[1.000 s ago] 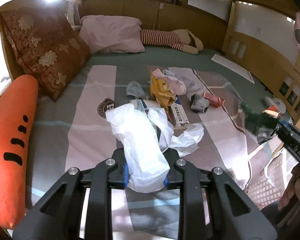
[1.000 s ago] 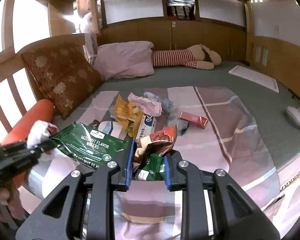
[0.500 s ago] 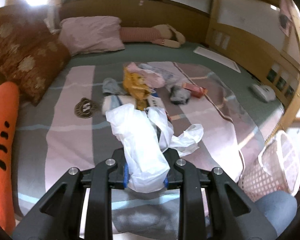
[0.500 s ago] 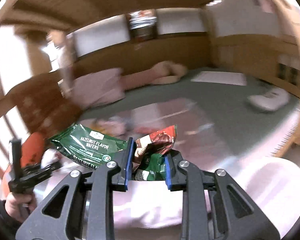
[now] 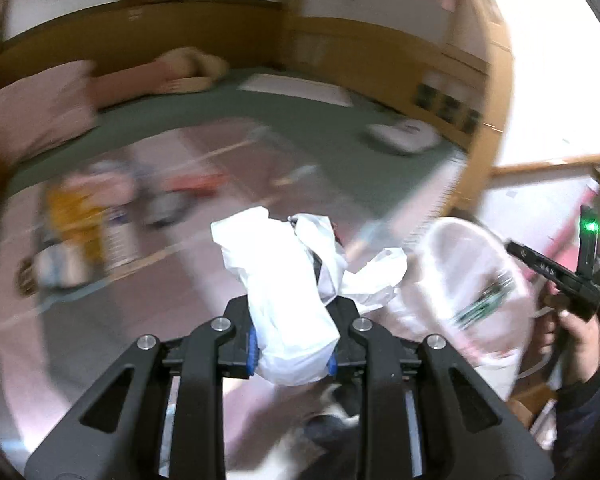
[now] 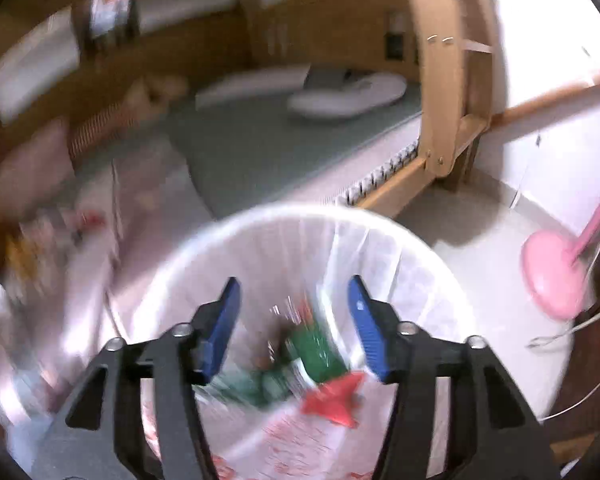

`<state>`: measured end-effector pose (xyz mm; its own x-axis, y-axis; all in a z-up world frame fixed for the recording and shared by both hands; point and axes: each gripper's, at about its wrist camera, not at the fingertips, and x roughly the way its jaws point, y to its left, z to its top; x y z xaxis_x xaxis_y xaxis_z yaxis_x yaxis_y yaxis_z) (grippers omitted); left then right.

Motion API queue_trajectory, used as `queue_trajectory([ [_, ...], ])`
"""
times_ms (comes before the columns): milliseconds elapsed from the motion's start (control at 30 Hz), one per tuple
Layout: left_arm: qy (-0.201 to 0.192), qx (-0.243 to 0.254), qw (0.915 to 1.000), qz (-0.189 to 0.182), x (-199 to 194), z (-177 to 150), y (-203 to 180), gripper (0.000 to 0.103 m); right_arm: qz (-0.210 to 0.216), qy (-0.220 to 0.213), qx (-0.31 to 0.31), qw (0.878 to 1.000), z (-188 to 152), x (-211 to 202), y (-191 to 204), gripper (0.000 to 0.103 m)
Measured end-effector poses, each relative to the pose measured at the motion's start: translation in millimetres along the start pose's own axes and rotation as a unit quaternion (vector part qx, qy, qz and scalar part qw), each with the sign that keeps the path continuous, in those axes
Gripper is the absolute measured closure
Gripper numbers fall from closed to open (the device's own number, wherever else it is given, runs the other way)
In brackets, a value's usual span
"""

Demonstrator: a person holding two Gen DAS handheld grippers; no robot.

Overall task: Collect trash
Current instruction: 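Open the right tool over the bin while the left tool releases the white bag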

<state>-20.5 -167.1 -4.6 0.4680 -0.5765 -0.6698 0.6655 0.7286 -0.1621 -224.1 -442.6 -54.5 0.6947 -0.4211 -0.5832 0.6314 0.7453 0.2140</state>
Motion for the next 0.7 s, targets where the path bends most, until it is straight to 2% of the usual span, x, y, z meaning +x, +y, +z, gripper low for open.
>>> queue_trajectory([
  [67,0.007,0.035,0.9988,-0.033,16,17,-47,0.078,-0.005,-0.076,0.031,0.997,13,-36,-9,0.022],
  [133,0.014,0.068,0.9960,-0.057,32,28,-91,0.078,0.006,-0.127,0.047,0.991,27,-67,-14,0.017],
  [200,0.026,0.087,0.9931,-0.074,48,34,-123,0.078,0.020,-0.152,0.050,0.987,39,-85,-14,0.015],
  [233,0.044,0.099,0.9893,-0.098,62,37,-147,0.075,0.024,-0.160,0.049,0.986,43,-91,-14,0.015],
  [300,0.067,0.105,0.9845,-0.124,78,40,-169,0.062,0.037,-0.177,0.044,0.983,49,-100,-6,0.014],
  [367,0.075,0.103,0.9819,-0.140,94,42,-185,0.018,0.050,-0.185,0.036,0.981,53,-106,5,0.010],
  [400,0.075,0.106,0.9817,-0.139,98,43,-188,0.010,0.053,-0.185,0.030,0.981,52,-108,9,0.010],
  [500,0.058,0.113,0.9857,-0.111,98,48,-172,0.007,0.073,-0.159,0.003,0.985,54,-91,28,0.009],
  [633,0.032,0.056,0.9939,-0.089,71,58,-97,0.006,0.093,-0.130,-0.045,0.986,51,-75,76,0.009],
  [700,-0.007,0.044,0.9973,-0.059,36,53,-50,0.005,0.121,-0.116,-0.072,0.983,48,-65,107,0.009],
])
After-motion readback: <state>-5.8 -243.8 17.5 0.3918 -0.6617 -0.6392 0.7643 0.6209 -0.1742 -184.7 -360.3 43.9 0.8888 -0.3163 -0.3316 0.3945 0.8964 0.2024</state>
